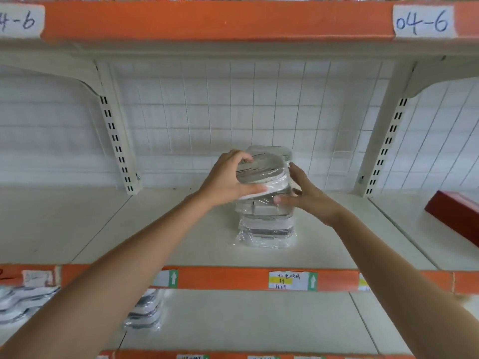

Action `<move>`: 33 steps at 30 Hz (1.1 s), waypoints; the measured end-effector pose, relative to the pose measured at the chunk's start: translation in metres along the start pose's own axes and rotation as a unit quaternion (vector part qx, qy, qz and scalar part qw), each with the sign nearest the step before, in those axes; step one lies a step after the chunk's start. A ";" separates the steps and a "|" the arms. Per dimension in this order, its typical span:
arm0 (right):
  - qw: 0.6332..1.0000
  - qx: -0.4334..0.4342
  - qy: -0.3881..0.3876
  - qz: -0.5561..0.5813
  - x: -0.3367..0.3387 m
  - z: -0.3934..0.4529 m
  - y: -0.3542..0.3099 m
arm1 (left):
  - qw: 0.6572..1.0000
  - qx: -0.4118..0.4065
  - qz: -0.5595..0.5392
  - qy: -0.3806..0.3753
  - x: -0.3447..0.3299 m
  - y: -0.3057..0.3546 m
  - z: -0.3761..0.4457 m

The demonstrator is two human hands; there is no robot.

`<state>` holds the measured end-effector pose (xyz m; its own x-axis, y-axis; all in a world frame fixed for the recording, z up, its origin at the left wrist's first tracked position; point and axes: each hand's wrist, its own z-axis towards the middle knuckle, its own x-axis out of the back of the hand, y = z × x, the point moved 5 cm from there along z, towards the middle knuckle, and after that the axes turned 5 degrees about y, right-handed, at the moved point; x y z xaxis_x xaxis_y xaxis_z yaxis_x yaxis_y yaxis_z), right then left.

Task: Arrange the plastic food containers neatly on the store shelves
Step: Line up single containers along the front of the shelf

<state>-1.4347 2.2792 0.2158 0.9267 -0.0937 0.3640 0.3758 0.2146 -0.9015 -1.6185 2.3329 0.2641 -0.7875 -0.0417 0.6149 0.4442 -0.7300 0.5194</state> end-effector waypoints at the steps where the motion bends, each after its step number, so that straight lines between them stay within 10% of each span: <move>1: 1.000 -0.001 0.021 0.016 0.005 -0.002 0.002 | 1.000 -0.003 0.002 -0.021 -0.008 0.002 0.004; 8: 0.998 0.005 0.063 -0.020 0.018 -0.004 0.000 | 0.990 -0.004 -0.013 -0.144 -0.029 -0.011 0.014; 15: 0.984 -0.030 0.174 -0.015 0.016 -0.005 0.010 | 0.963 0.208 -0.157 -0.072 -0.021 -0.065 -0.032; 33: 0.976 -0.027 0.190 -0.100 0.017 -0.016 0.018 | 0.977 0.155 -0.144 0.037 -0.042 -0.033 -0.028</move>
<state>-1.4121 2.2658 0.2022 0.7625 -0.4837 0.4296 0.5378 0.1046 -0.8366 -1.6121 2.3397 0.2037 -0.9223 0.0766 0.3787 0.2994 -0.4781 0.8257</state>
